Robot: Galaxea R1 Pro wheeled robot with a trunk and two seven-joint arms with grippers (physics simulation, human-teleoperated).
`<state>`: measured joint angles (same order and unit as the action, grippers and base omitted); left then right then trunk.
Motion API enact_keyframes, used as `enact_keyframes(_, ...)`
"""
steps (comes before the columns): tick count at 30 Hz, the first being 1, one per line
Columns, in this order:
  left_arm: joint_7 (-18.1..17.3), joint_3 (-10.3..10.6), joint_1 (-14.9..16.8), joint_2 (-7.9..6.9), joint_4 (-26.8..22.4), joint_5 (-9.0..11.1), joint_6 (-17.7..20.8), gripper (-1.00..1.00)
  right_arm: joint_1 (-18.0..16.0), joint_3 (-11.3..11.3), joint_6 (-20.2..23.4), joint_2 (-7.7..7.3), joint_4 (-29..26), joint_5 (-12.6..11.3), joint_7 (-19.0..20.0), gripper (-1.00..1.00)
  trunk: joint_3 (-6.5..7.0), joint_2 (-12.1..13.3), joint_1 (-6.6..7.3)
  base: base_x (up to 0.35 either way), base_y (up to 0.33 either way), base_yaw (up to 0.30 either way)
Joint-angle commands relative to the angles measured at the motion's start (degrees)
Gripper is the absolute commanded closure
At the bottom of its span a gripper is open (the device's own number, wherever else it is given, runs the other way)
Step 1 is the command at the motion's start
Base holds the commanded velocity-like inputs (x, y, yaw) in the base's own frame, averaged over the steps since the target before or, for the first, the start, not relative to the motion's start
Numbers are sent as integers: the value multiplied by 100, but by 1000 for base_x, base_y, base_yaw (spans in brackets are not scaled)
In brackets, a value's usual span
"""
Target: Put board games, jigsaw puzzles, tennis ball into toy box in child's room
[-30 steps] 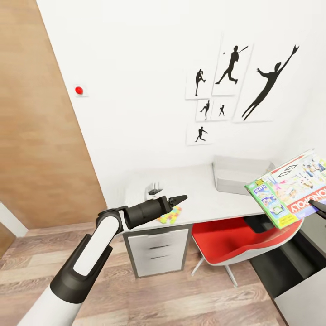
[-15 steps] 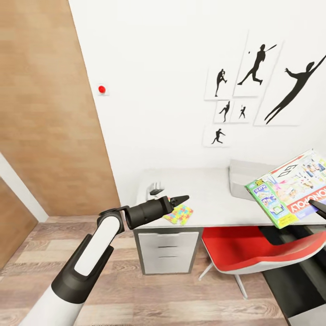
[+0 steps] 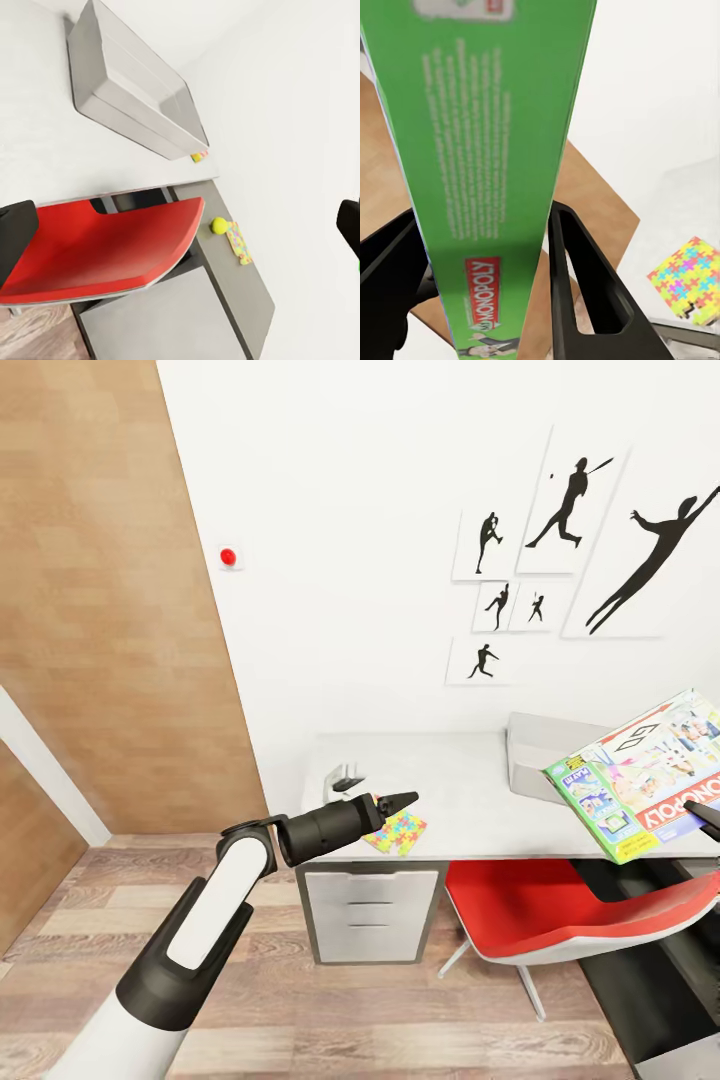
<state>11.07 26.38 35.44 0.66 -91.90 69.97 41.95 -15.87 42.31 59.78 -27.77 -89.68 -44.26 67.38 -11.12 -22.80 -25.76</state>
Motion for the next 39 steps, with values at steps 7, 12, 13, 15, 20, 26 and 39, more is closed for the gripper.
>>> enact_keyframes(7,158,9,7,11,-4,59,15,-100,-11,5,22,-14,46,5,15,100,-12,-12,-3,-65,-239,2)
enact_keyframes(12,176,8,7,12,-3,58,15,-100,-15,-5,22,-18,66,7,7,100,-12,-12,-3,-20,-296,1)
enact_keyframes(13,178,6,7,12,-3,58,15,-100,-17,-8,22,-18,68,12,6,100,-12,-12,-3,-9,-307,0)
enact_keyframes(15,171,1,7,13,-3,59,13,-100,-18,-16,22,-18,73,17,5,100,-12,-12,-3,-7,-310,0)
enact_keyframes(20,148,-7,6,13,-3,82,6,-100,-21,-29,22,-18,78,27,6,100,-12,-12,-3,-3,-247,0)
enact_keyframes(26,153,-10,4,13,-5,99,-1,-100,-21,-20,22,-17,78,27,9,100,-12,-12,-3,-1,-83,0)
enact_keyframes(39,177,-9,-1,12,-3,101,-11,-100,-22,5,6,-4,78,31,12,100,-12,-12,-3,135,-140,0)
